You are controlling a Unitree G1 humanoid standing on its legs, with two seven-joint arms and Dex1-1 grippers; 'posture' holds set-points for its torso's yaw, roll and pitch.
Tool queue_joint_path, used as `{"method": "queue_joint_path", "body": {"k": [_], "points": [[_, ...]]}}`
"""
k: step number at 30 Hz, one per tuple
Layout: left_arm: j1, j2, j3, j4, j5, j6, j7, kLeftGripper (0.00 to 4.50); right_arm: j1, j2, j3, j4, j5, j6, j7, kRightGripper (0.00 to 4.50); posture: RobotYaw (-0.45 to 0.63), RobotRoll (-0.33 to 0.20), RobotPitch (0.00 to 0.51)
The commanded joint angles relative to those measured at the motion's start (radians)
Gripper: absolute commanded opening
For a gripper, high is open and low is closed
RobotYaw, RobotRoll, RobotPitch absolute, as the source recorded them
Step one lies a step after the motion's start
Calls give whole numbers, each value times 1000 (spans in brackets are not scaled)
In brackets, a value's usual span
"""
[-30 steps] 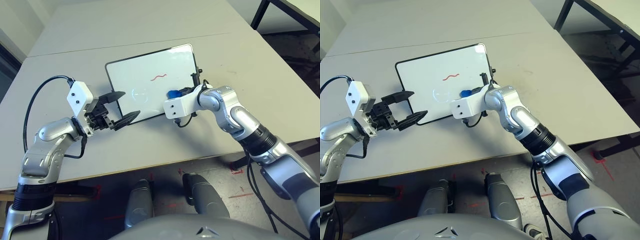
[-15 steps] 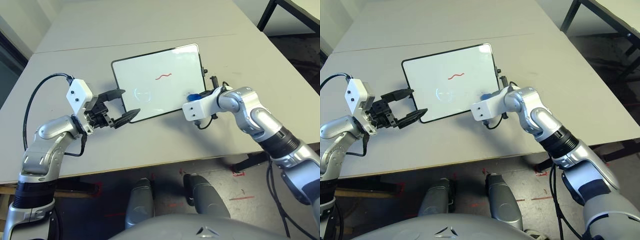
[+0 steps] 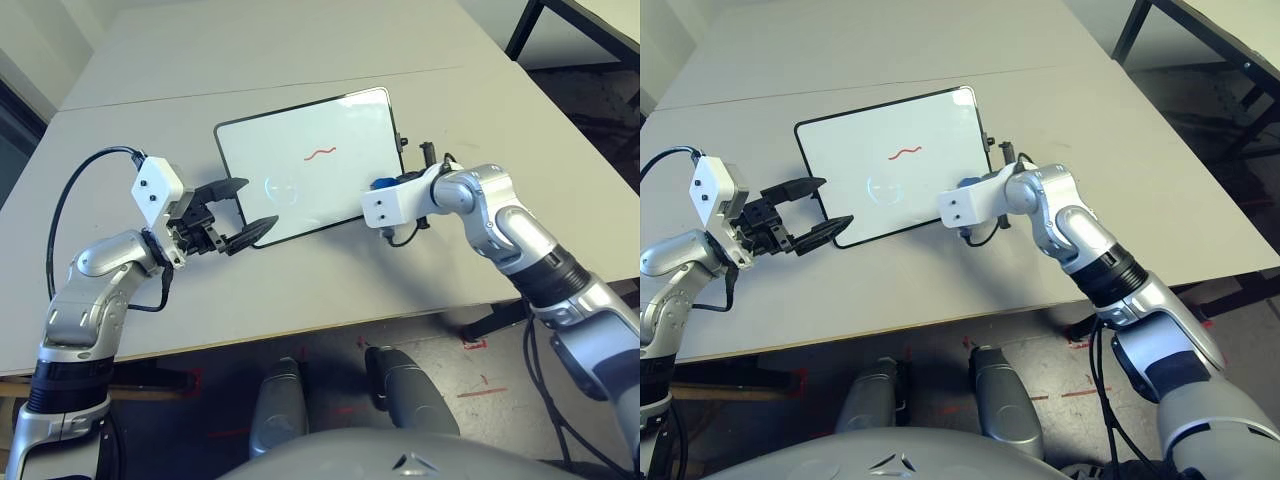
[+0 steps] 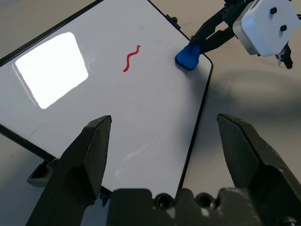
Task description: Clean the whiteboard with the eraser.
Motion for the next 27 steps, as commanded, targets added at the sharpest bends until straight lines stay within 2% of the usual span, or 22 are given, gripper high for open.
{"method": "queue_joint_path", "body": {"k": [1,4,9,15,27], "points": [[11,0,5,17,5,-11,-11,4500,-6,36,26,-29,4,14,26,89,-42,0,133],[17,1,10,21,6,-17,-12,4500,11,52,41,-50,5,17,44,89,-38,0,132],[26,4,18,29,7,-27,-13,4500,-8,21,21,-46,3,7,53,89,-38,0,131],[20,13,26,58,14,-44,-22,4500,-72,-20,-19,-40,37,10,81,89,-46,0,125],[-7,31,33,111,33,-80,-29,4500,-194,2,-24,115,66,-32,2,89,-42,0,109]]}}
